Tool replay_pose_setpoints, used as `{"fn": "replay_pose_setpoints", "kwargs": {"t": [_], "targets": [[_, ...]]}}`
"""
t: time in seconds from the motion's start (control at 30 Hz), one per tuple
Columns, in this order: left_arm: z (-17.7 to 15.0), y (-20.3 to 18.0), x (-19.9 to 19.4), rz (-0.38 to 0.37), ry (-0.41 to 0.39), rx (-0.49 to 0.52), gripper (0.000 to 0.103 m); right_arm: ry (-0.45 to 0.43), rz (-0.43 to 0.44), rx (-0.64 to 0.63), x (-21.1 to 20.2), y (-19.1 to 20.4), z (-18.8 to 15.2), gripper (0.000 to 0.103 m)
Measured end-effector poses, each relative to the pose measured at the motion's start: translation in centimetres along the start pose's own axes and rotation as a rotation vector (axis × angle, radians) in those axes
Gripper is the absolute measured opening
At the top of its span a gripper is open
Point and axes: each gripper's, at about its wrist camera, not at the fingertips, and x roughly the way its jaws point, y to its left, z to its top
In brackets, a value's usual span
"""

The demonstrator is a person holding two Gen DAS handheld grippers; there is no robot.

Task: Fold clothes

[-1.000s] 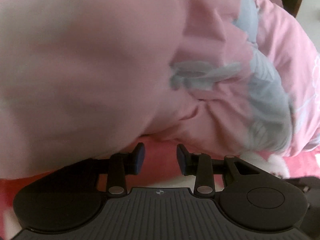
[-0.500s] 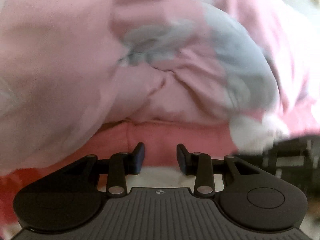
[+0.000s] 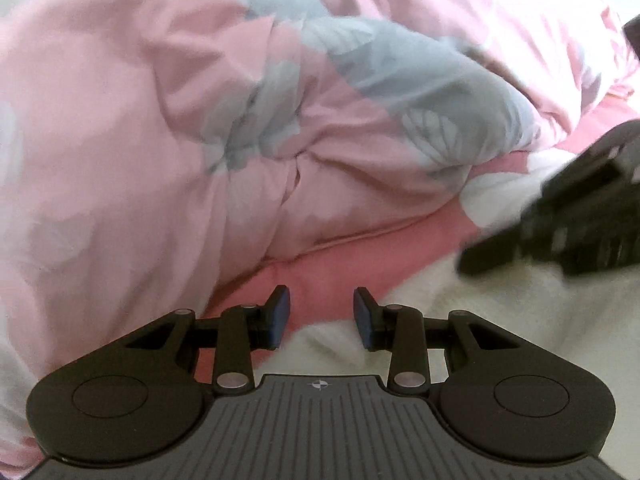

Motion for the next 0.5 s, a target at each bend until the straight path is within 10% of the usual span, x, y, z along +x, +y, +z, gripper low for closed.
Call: {"fn": "replay_pose_setpoints", "kwargs": {"t": [0.27, 0.5], "targets": [[0.5, 0.5, -1.1, -0.054, -0.088, -0.020, 0.035, 0.046, -0.008, -0.009, 0.4, -1.5, -0.1, 0.000], [-0.2, -1.5, 0.4, -0.080, 0.034, 0.119, 0.035, 0.096, 0.031, 0.150, 1.8, -4.0, -0.4, 0.000]]}}
